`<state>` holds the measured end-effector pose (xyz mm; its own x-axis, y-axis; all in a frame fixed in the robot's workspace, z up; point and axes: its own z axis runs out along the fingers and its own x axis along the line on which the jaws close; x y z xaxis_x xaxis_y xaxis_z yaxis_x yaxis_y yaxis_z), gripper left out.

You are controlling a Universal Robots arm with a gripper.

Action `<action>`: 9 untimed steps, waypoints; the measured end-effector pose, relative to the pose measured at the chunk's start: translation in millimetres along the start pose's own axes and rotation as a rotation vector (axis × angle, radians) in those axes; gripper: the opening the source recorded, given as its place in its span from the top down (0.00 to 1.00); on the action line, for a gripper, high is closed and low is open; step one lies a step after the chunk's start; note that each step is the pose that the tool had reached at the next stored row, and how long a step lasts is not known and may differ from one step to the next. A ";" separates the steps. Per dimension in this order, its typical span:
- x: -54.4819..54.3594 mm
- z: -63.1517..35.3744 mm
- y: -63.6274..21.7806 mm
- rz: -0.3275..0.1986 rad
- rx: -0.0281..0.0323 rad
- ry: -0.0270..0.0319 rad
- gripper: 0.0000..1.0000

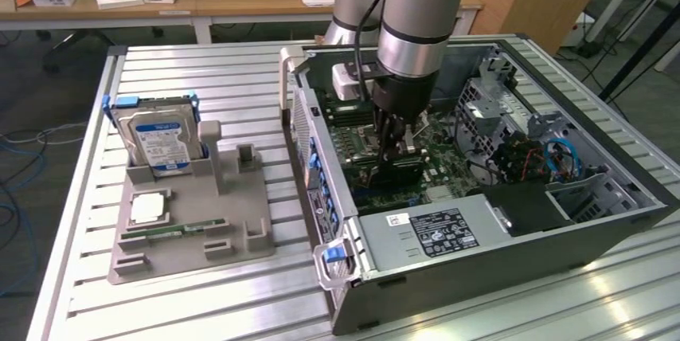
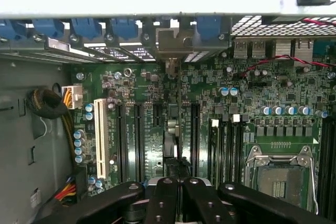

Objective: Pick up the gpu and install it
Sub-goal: 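Press down on the gpu until it lock into place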

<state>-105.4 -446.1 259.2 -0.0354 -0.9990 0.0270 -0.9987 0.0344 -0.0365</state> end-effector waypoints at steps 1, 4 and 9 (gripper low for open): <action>0.0 0.0 0.0 0.000 -0.0005 0.0017 0.89; 0.7 -0.5 0.4 0.000 -0.0018 0.0033 0.89; 0.2 0.3 0.3 0.000 -0.0034 0.0003 0.89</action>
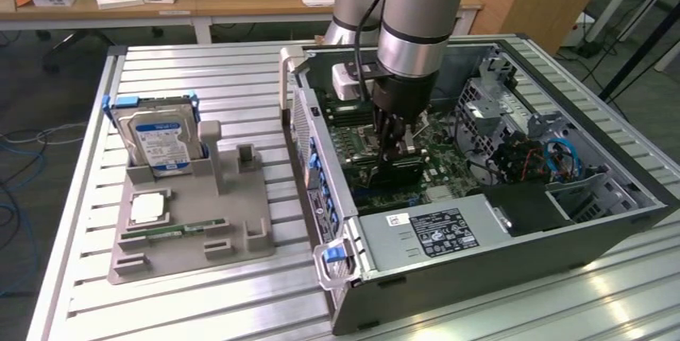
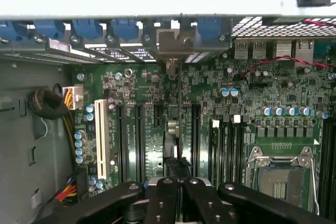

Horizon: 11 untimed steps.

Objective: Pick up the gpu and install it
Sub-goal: 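Press down on the gpu until it lock into place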

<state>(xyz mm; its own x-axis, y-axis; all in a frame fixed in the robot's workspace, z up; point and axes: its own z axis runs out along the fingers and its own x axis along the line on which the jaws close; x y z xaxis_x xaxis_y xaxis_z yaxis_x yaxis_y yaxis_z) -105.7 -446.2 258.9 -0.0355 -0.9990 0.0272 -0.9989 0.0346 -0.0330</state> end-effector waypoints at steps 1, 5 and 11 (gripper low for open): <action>-0.2 -0.6 -0.2 0.000 -0.0008 0.0006 0.89; 0.0 -3.9 -0.1 0.000 -0.0095 -0.0025 0.89; 0.4 -14.6 -0.4 -0.001 -0.0201 0.0089 0.89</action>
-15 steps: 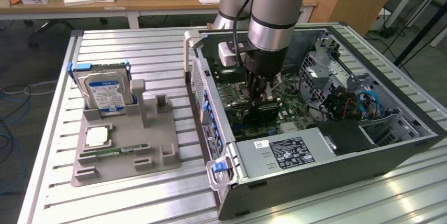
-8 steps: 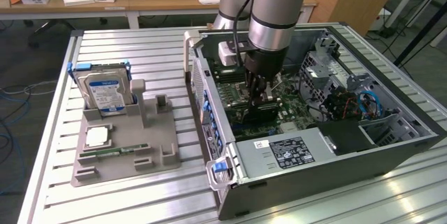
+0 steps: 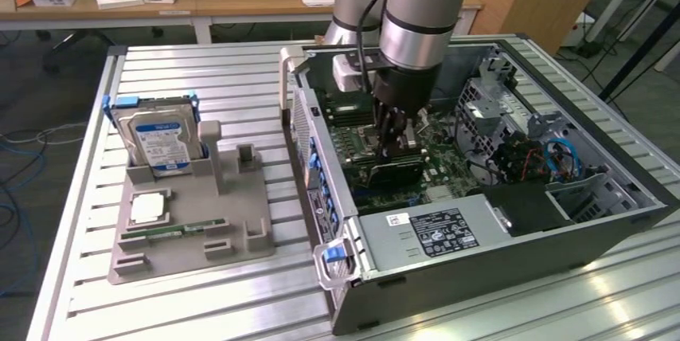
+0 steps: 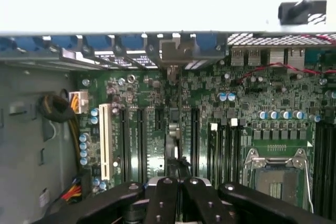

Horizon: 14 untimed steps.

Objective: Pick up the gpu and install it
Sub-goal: 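Press down on the gpu until it lock into place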

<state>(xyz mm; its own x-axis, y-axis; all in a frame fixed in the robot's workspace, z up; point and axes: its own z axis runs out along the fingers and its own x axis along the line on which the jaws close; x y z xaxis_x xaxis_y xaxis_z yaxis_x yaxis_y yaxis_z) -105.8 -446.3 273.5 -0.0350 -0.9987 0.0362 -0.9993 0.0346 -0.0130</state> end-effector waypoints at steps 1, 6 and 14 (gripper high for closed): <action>0.1 -0.2 1.2 0.001 0.0000 0.0047 0.89; 0.4 -1.7 6.2 0.016 -0.0005 0.0099 0.89; 1.6 -25.8 16.2 0.027 0.0027 0.0101 0.89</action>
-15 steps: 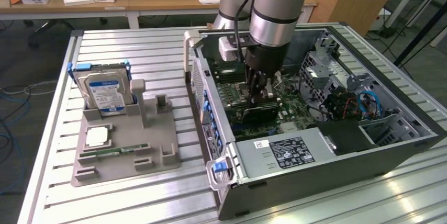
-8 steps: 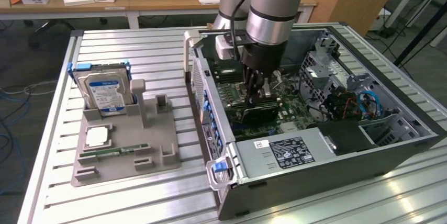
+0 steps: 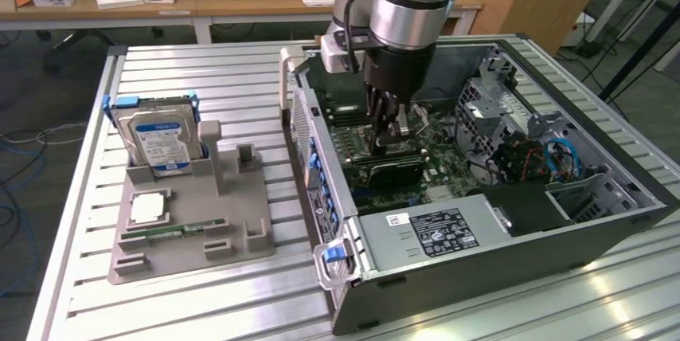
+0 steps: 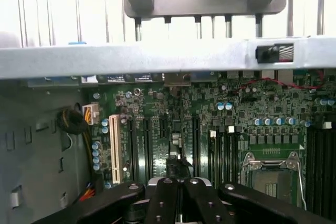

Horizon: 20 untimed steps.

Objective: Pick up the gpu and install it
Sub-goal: 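Press down on the gpu until it lock into place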

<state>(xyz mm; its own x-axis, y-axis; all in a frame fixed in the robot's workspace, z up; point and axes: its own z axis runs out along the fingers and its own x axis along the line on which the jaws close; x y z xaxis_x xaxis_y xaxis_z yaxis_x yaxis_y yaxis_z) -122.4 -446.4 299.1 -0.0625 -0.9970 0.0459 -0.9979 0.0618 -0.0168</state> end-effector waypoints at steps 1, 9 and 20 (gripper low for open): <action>0.1 -1.2 1.0 0.002 0.0008 0.0010 0.89; 0.1 -1.7 8.3 0.008 0.0004 0.0030 0.89; 0.0 -1.7 9.9 0.022 -0.1544 0.0033 0.89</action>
<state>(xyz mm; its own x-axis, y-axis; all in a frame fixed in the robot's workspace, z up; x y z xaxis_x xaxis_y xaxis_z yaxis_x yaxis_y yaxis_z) -132.3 -445.6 300.6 -0.0841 -0.9952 0.0504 -0.9866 0.0903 0.1360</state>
